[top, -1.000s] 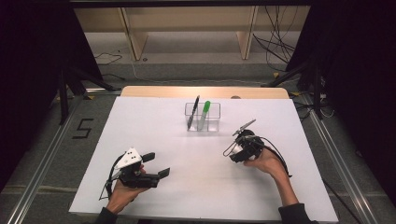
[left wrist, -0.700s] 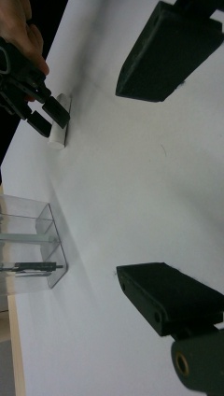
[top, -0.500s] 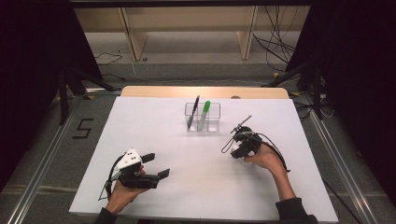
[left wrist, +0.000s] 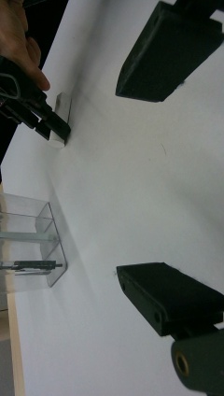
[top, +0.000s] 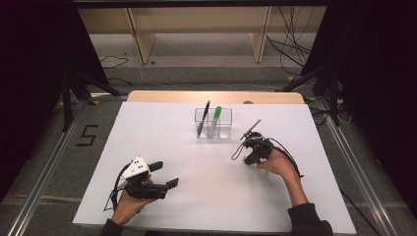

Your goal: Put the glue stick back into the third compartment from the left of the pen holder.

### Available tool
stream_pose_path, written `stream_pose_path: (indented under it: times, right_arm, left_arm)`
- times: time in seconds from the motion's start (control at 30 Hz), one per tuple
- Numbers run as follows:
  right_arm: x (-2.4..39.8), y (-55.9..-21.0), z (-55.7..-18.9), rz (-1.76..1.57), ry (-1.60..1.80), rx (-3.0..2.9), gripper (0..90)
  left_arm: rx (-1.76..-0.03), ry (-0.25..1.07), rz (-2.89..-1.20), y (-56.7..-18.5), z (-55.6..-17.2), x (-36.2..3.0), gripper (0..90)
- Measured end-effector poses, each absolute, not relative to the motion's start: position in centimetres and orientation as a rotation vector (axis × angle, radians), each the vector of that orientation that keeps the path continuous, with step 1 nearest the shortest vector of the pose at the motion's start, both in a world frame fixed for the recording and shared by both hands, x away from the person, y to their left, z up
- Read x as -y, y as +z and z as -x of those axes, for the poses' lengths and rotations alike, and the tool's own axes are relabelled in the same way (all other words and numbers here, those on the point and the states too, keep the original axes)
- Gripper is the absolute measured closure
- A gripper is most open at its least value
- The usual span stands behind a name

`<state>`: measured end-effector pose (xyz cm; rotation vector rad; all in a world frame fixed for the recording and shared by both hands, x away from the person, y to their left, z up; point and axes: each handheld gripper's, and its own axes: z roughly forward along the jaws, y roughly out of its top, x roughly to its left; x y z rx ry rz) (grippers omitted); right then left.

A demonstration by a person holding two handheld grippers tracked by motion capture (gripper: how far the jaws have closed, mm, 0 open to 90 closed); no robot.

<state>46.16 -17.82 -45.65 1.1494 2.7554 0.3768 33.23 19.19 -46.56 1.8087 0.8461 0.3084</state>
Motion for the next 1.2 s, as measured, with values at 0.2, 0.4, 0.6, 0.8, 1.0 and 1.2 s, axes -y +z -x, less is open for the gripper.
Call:
stream_pose_path:
  times: [0.2, 0.4, 0.6, 0.8, 1.0, 1.2]
  right_arm:
    - [17.5, -45.6, -46.3, -1.139, 0.342, -2.767, 67.0]
    - [17.6, -45.3, -46.4, -1.147, 0.357, -2.754, 67.5]
    - [18.2, -44.6, -46.2, -1.17, 0.443, -2.727, 67.7]
    - [18.9, -43.2, -46.0, -1.179, 0.618, -2.702, 67.8]
    - [19.8, -41.6, -46.1, -1.211, 0.875, -2.611, 67.7]
    - [19.8, -40.5, -46.0, -1.22, 1.089, -2.526, 67.8]
  left_arm:
    - [-0.848, 0.306, -1.806, -46.6, -33.2, -19.2, 11.5]
    - [-0.851, 0.307, -1.814, -46.6, -33.3, -19.2, 11.7]
    - [-0.851, 0.308, -1.814, -46.6, -33.3, -19.2, 11.8]
    - [-0.854, 0.303, -1.811, -46.6, -33.3, -19.2, 12.0]
    - [-0.857, 0.3, -1.806, -46.6, -33.3, -19.2, 12.0]
    - [-0.857, 0.3, -1.798, -46.6, -33.3, -19.3, 12.0]
